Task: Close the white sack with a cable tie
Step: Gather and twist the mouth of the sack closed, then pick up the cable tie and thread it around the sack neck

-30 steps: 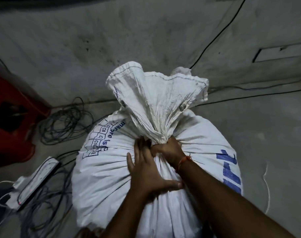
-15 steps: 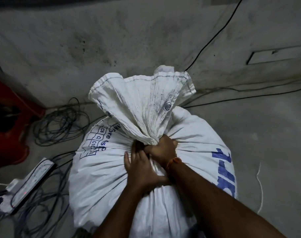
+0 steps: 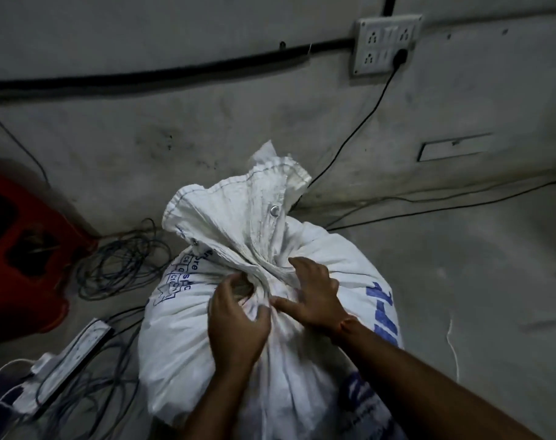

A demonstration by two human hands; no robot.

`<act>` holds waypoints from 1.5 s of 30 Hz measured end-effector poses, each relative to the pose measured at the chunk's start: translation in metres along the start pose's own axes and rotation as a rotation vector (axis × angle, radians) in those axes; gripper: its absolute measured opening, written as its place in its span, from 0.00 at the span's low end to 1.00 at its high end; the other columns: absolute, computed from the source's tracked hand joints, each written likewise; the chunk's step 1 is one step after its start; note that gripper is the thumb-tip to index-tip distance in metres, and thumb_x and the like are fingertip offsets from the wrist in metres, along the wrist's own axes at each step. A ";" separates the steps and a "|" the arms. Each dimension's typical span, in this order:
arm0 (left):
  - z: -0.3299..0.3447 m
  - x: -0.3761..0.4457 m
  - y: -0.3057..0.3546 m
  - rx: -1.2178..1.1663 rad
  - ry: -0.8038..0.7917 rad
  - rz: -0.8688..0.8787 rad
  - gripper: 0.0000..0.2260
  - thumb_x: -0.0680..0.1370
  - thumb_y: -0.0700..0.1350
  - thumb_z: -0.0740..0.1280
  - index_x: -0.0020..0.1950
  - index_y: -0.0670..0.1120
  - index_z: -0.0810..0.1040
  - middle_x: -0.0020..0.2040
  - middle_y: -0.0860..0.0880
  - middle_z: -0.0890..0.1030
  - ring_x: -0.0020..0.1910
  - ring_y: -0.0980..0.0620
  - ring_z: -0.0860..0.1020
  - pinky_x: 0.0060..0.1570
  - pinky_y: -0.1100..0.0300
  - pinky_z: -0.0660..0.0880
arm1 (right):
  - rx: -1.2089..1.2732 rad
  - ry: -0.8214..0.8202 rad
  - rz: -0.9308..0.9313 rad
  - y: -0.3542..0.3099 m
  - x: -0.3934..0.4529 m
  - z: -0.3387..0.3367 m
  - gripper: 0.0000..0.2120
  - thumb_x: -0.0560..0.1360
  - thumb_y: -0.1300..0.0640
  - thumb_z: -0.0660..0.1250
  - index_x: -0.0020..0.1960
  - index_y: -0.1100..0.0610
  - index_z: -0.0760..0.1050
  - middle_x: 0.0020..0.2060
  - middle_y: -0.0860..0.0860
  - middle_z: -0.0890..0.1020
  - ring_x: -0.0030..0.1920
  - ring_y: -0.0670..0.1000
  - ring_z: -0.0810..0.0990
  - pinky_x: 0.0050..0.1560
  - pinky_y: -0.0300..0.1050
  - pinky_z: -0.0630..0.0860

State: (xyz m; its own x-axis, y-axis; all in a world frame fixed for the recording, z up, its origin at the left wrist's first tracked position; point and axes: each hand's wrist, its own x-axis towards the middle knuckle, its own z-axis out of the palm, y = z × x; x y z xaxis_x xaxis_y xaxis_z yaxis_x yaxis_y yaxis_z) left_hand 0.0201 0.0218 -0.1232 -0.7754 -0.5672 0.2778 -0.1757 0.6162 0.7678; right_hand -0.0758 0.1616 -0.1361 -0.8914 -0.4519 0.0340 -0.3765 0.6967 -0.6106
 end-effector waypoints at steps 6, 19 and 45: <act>0.017 -0.003 0.062 -0.175 -0.218 0.055 0.16 0.68 0.44 0.69 0.55 0.49 0.80 0.51 0.52 0.83 0.51 0.54 0.82 0.54 0.49 0.80 | 0.136 0.135 0.075 0.022 -0.044 -0.069 0.37 0.64 0.29 0.59 0.68 0.47 0.73 0.66 0.47 0.75 0.68 0.52 0.69 0.68 0.55 0.66; 0.255 -0.095 0.150 -0.331 -0.872 -0.028 0.11 0.77 0.38 0.69 0.58 0.47 0.80 0.56 0.49 0.84 0.56 0.51 0.82 0.59 0.56 0.79 | 0.241 0.407 0.506 0.249 -0.142 -0.108 0.15 0.73 0.60 0.72 0.60 0.56 0.80 0.57 0.53 0.80 0.54 0.52 0.79 0.55 0.45 0.76; 0.440 -0.214 0.015 -0.006 -1.099 -0.558 0.09 0.80 0.46 0.68 0.59 0.47 0.80 0.45 0.52 0.80 0.50 0.47 0.79 0.58 0.55 0.76 | 0.127 -0.073 1.030 0.479 -0.208 0.111 0.28 0.69 0.49 0.74 0.67 0.54 0.74 0.62 0.61 0.73 0.62 0.62 0.76 0.66 0.47 0.73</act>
State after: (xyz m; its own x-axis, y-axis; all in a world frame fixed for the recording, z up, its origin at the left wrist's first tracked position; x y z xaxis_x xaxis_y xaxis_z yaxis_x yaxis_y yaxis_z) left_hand -0.0832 0.3927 -0.4250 -0.6941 0.0109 -0.7198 -0.6457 0.4326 0.6292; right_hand -0.0427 0.5278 -0.5238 -0.7468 0.2932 -0.5970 0.5919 0.7022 -0.3957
